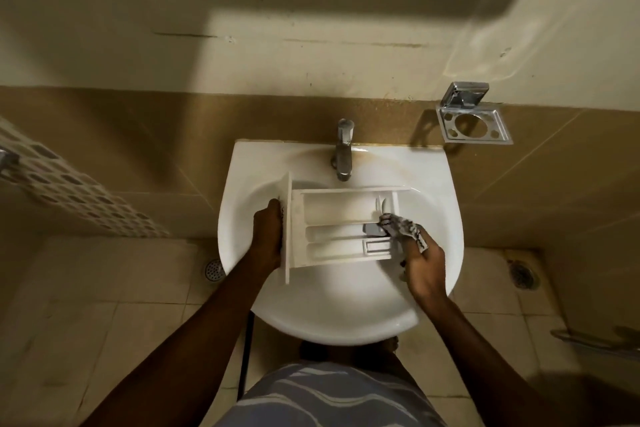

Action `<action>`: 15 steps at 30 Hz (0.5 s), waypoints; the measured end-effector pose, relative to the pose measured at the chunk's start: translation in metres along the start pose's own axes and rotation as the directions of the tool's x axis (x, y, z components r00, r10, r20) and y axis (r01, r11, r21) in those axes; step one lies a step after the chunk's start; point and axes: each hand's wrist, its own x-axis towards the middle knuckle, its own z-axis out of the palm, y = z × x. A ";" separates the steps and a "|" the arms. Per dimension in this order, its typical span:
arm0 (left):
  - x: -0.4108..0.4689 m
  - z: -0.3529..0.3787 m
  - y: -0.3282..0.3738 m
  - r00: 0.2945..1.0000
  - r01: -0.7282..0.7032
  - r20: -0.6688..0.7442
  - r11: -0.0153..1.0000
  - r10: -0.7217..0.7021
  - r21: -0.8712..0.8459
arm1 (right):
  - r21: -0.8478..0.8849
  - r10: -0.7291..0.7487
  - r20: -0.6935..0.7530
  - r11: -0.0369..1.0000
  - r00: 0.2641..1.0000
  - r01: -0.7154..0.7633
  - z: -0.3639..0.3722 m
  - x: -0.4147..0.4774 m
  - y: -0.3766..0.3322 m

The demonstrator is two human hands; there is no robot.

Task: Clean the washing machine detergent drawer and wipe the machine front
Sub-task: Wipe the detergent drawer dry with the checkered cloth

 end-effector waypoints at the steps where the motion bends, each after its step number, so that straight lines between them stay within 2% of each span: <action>1: 0.001 -0.002 0.001 1.000 -0.021 0.003 1.000 0.020 0.010 | 0.148 0.063 -0.091 0.988 0.994 -0.049 0.006 0.000 -0.012; 3: 0.001 -0.002 0.003 0.999 -0.051 0.004 0.998 0.051 0.024 | 0.372 0.153 -0.224 0.926 0.962 -0.061 0.013 0.003 -0.038; 5: -0.003 0.002 0.006 0.997 -0.075 0.008 0.996 0.074 0.051 | 0.392 0.088 -0.286 0.919 0.954 0.033 0.023 0.009 -0.059; 7: -0.007 0.011 0.006 0.995 -0.100 0.036 0.989 0.097 0.105 | 0.236 -0.086 -0.227 0.961 0.970 0.141 0.037 0.013 -0.076; 9: -0.010 0.020 0.005 0.990 -0.138 0.053 0.980 0.132 0.145 | -0.069 -0.290 -0.002 0.955 0.957 0.289 0.052 0.016 -0.086; 10: -0.011 0.024 0.004 0.988 -0.155 0.050 0.978 0.149 0.138 | -0.267 -0.367 0.133 0.881 0.921 0.390 0.059 0.017 -0.089; 11: -0.012 0.028 0.004 0.987 -0.162 0.041 0.979 0.158 0.124 | -0.433 -0.410 0.243 0.765 0.879 0.477 0.065 0.018 -0.091; 12: -0.012 0.030 0.004 0.985 -0.173 0.026 0.978 0.171 0.118 | -0.533 -0.414 0.318 0.666 0.853 0.522 0.067 0.021 -0.093; 13: -0.012 0.030 0.003 0.983 -0.185 0.013 0.975 0.185 0.127 | -0.581 -0.362 0.359 0.635 0.861 0.509 0.065 0.023 -0.096; 15: -0.012 0.027 0.001 0.976 -0.217 0.007 0.962 0.219 0.164 | -0.640 -0.123 0.376 0.682 0.919 0.353 0.049 0.035 -0.095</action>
